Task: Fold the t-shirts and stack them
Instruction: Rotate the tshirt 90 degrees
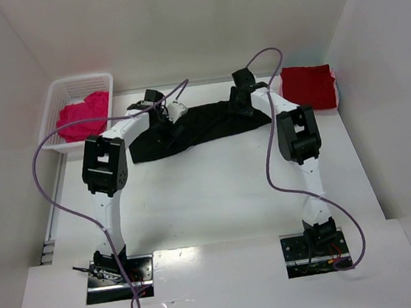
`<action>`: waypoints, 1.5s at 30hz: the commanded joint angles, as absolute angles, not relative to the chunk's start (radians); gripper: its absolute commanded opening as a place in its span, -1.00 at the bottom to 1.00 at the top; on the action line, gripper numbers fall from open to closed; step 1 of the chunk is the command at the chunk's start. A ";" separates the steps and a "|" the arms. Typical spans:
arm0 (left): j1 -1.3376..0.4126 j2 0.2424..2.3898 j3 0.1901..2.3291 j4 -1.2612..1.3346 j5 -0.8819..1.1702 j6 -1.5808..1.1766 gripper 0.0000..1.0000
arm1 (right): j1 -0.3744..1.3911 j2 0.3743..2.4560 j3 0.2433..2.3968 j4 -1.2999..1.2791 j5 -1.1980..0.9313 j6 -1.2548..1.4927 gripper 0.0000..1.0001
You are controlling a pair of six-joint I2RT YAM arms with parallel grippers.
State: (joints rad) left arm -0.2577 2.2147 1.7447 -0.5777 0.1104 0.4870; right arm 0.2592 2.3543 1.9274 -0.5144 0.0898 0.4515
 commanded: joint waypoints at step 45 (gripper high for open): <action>-0.822 2.013 1.322 -0.746 0.466 0.098 1.00 | 0.244 2.278 1.870 -0.413 0.032 0.380 0.19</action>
State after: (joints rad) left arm -0.7570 1.9697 1.3823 -0.6701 0.3317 0.1505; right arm 0.2497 2.3402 1.8881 -0.4507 0.0227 0.4023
